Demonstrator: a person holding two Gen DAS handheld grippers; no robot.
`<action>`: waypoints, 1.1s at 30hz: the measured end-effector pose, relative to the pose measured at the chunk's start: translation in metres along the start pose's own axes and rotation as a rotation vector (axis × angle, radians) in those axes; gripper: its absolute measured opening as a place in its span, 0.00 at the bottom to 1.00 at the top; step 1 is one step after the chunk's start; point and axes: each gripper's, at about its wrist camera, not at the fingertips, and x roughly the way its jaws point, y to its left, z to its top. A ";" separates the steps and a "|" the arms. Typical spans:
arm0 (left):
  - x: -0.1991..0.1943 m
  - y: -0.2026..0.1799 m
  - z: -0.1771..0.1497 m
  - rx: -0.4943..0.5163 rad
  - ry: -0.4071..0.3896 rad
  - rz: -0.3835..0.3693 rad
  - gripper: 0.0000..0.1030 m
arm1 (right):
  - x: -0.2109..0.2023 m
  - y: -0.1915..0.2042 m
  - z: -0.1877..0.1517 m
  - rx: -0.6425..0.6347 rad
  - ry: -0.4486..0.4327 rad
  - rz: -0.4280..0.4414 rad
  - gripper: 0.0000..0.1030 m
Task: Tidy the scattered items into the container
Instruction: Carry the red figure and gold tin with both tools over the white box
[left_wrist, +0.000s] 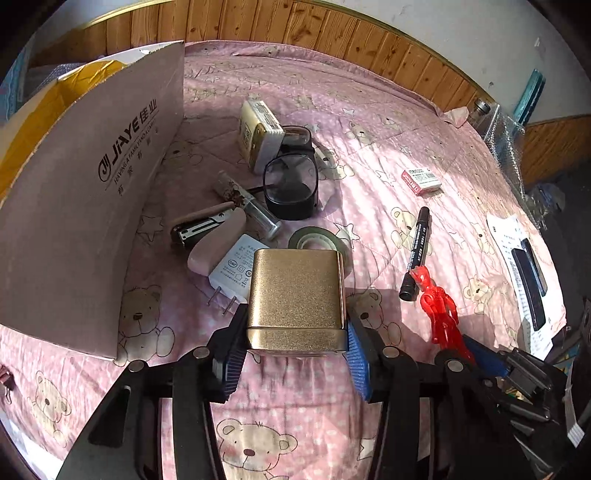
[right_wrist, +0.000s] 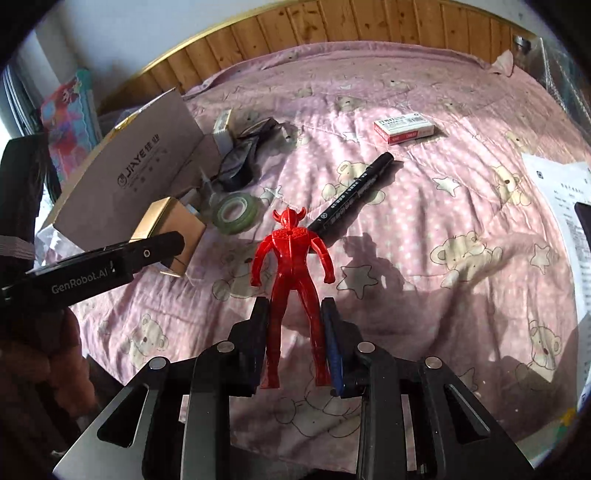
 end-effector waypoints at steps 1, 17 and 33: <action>-0.004 -0.001 0.000 0.009 -0.002 0.017 0.48 | -0.001 0.001 0.000 0.003 0.003 0.007 0.29; -0.082 0.012 0.007 -0.008 -0.126 0.087 0.48 | -0.041 0.066 0.019 -0.122 -0.089 0.082 0.29; -0.156 0.053 0.030 -0.071 -0.257 0.139 0.48 | -0.055 0.153 0.066 -0.275 -0.159 0.166 0.29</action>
